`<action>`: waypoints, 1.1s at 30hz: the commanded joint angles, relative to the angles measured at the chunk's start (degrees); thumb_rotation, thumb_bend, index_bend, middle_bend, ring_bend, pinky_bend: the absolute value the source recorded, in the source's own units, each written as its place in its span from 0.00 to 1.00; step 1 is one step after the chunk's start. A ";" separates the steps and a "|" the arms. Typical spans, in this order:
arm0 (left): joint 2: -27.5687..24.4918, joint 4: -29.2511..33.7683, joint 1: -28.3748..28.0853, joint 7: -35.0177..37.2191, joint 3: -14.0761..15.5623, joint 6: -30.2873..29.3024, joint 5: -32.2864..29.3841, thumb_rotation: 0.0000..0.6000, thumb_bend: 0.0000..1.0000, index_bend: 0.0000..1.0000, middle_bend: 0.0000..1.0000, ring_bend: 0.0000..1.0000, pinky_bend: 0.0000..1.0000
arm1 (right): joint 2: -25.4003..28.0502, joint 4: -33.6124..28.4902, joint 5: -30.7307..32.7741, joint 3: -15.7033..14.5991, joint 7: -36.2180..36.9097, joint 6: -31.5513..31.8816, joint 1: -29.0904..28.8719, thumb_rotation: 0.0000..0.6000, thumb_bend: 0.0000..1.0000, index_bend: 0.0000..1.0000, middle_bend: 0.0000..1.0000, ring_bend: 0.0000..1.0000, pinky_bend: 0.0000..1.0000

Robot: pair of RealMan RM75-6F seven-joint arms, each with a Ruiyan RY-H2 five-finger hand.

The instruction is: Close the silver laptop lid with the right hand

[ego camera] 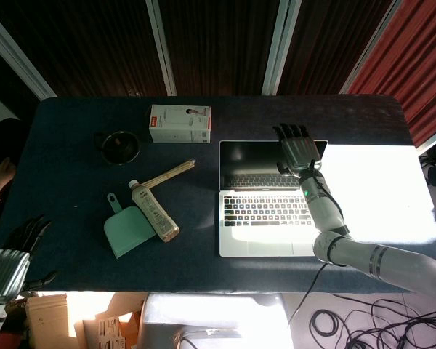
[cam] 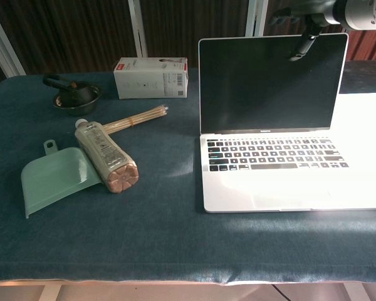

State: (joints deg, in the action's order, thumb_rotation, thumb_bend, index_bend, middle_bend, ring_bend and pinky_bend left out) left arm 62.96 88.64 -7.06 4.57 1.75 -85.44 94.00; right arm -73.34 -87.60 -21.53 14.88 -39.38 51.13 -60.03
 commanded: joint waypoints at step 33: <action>0.16 -0.33 0.60 -0.26 0.36 -0.83 0.46 1.00 0.02 0.00 0.00 0.00 0.14 | 2.76 -2.19 4.11 -4.11 0.49 -1.34 -2.03 1.00 0.35 0.22 0.04 0.00 0.00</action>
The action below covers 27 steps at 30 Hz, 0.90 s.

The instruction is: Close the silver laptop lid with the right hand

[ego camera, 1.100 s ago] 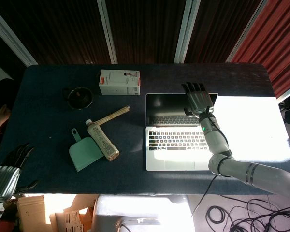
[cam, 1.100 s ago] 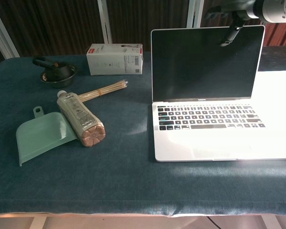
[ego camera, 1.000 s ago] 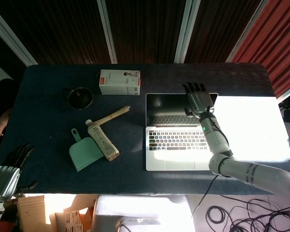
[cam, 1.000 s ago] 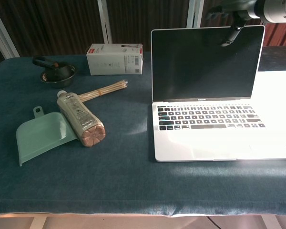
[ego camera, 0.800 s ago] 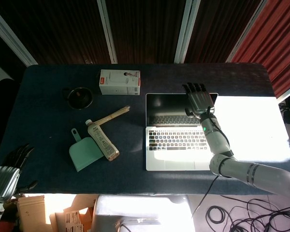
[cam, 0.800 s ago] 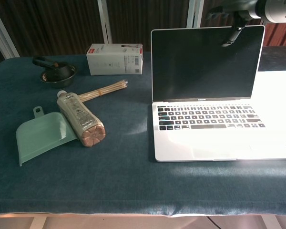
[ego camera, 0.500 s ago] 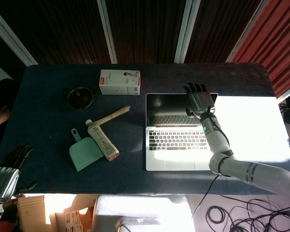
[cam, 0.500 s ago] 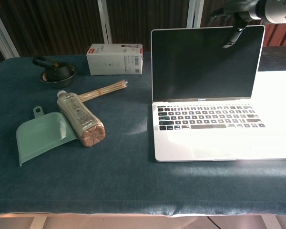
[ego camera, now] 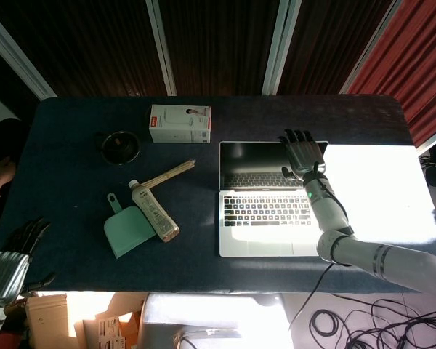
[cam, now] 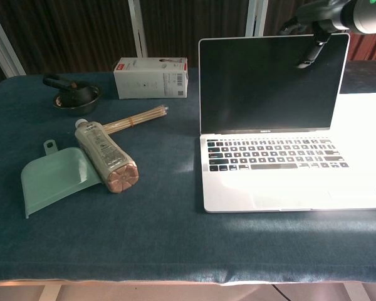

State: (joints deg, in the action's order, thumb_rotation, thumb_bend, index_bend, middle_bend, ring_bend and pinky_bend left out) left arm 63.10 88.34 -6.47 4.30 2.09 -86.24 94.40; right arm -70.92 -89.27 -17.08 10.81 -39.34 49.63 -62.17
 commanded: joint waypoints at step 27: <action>0.93 0.59 -0.85 -2.82 0.58 1.40 1.19 1.00 0.02 0.00 0.03 0.00 0.14 | 12.14 -19.02 -9.66 -3.72 4.24 3.20 3.91 1.00 0.35 0.20 0.05 0.00 0.00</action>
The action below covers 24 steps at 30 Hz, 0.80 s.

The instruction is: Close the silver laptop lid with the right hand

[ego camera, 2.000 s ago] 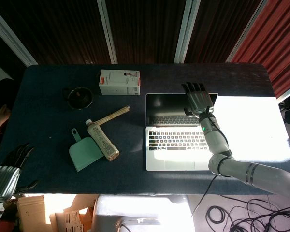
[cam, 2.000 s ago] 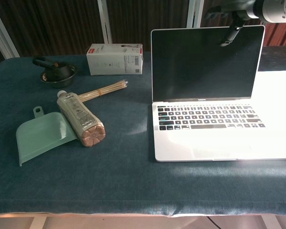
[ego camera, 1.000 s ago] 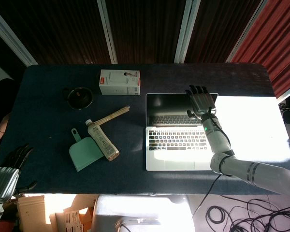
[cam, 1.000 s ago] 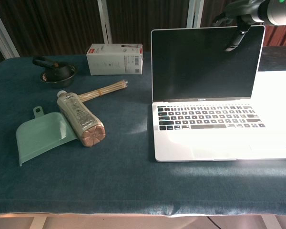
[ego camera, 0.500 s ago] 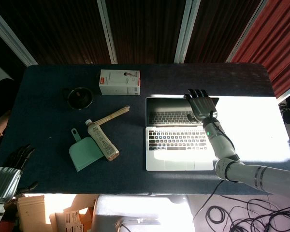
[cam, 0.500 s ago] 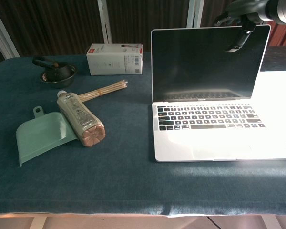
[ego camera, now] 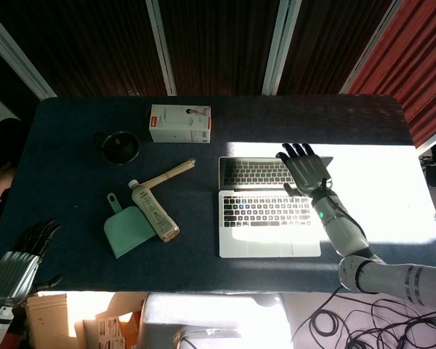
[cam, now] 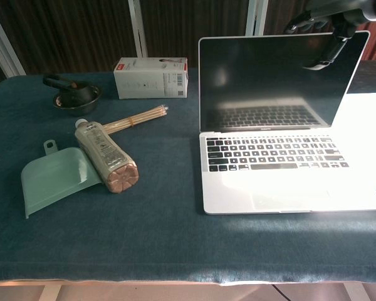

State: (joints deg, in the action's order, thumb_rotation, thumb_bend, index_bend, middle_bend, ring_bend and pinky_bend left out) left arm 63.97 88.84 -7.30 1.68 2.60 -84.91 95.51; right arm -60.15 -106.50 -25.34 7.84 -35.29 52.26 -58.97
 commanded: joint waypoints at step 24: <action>0.31 0.18 -0.01 -0.95 0.47 -0.32 0.83 1.00 0.02 0.00 0.03 0.00 0.14 | 6.50 -12.98 -16.95 -8.09 0.62 0.36 6.66 1.00 0.35 0.18 0.04 0.00 0.00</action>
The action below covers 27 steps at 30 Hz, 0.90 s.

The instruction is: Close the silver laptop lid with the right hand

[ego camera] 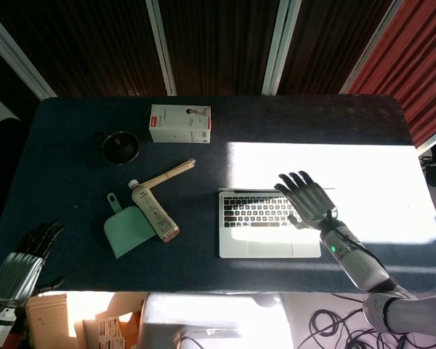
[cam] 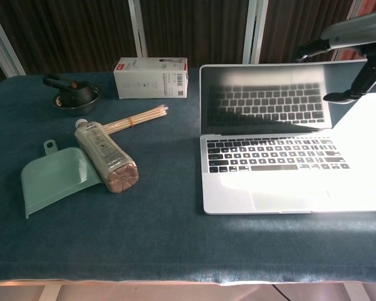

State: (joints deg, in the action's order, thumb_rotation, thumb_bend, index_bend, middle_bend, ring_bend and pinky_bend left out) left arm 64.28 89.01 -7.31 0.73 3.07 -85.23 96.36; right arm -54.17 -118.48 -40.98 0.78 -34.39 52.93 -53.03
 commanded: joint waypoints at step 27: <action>0.11 0.19 -0.57 -0.38 0.00 0.87 -0.21 1.00 0.02 0.00 0.03 0.00 0.14 | 2.90 2.96 -17.94 -4.49 17.67 -13.80 7.91 1.00 0.35 0.01 0.05 0.01 0.24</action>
State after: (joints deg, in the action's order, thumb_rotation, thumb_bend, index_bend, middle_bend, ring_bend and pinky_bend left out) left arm 64.39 89.20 -7.88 0.34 3.08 -84.36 96.16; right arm -51.30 -115.94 -58.32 -3.69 -17.29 39.73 -45.48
